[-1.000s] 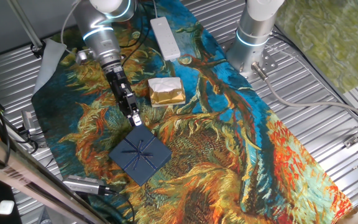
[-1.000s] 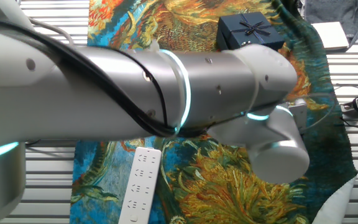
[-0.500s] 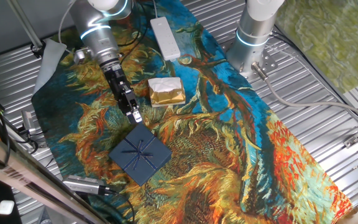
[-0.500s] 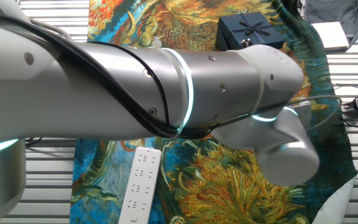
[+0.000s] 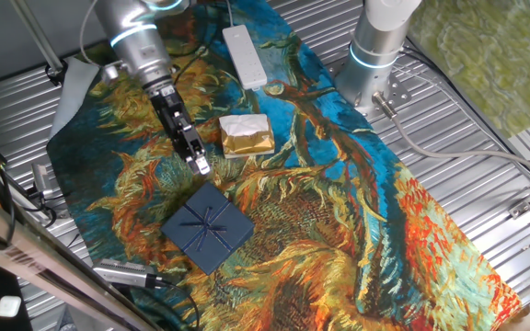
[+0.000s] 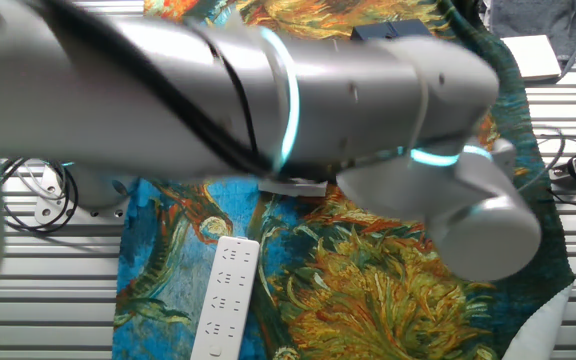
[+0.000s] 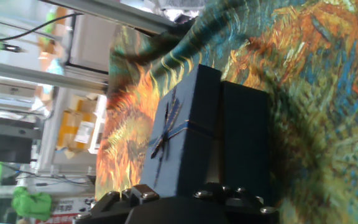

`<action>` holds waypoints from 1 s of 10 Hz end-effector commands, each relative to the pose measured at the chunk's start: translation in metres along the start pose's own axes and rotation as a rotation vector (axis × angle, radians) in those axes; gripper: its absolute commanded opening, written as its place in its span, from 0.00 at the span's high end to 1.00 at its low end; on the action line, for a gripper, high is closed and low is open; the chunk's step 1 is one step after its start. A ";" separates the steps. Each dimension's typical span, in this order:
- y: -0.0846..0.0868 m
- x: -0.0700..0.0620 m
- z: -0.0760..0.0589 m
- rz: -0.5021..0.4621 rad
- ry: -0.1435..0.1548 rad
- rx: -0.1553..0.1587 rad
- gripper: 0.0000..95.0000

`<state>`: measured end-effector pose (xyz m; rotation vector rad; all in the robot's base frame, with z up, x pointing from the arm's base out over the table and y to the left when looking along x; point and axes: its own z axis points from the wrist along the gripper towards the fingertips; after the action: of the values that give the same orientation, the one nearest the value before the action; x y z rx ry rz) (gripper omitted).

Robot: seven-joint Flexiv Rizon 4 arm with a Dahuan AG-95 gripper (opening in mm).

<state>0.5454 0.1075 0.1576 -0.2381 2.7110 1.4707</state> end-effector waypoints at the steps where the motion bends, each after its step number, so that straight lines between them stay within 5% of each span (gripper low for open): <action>1: 0.010 -0.003 0.003 0.021 -0.021 -0.007 0.40; 2: 0.017 -0.004 0.005 0.033 -0.027 -0.003 0.60; 6: 0.031 -0.010 0.019 0.060 -0.043 0.024 0.60; 7: 0.034 -0.012 0.023 0.066 -0.048 0.031 0.80; 9: 0.035 -0.015 0.030 0.068 -0.058 0.039 0.80; 10: 0.035 -0.016 0.034 0.067 -0.064 0.042 1.00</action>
<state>0.5545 0.1573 0.1683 -0.0968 2.7194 1.4046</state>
